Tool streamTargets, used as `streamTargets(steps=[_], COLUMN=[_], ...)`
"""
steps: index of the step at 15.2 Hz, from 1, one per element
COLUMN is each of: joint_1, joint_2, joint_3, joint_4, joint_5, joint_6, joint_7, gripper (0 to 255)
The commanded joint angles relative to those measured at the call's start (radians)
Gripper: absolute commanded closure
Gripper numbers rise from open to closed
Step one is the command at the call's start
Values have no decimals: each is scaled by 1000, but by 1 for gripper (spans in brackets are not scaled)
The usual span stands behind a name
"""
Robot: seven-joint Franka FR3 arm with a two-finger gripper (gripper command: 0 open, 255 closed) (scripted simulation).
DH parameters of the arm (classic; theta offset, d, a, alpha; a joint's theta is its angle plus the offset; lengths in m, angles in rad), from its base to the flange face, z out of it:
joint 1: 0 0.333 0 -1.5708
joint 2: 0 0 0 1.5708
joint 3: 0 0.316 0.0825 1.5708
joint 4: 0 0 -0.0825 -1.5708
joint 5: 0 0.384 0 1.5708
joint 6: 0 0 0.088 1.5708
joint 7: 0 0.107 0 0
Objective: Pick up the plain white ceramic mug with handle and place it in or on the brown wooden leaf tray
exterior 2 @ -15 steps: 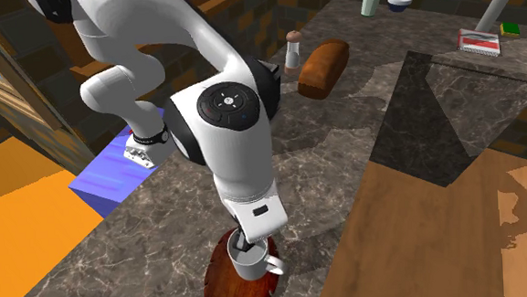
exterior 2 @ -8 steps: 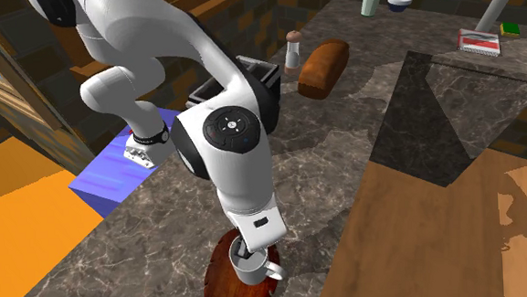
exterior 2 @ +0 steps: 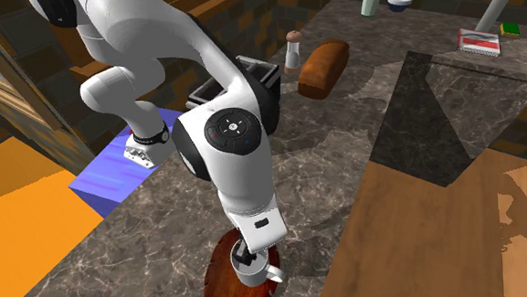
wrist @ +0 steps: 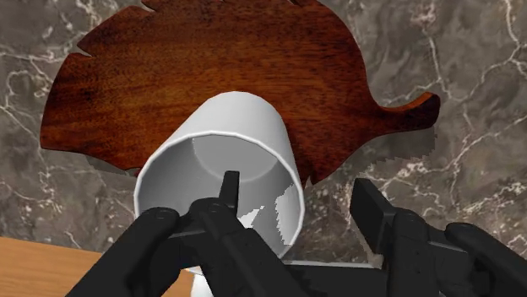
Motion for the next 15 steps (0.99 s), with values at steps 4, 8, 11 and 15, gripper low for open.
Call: streamTargets(steps=[4, 8, 11, 15], joint_1=[0, 1, 1, 1], joint_2=[0, -50, -50, -50], joint_3=[0, -3, -3, -3], joint_4=[0, 63, 63, 63], joint_5=[0, -10, -10, -10], joint_6=[0, -113, -113, -113], joint_7=[0, 6, 6, 6], gripper=[0, 0, 0, 0])
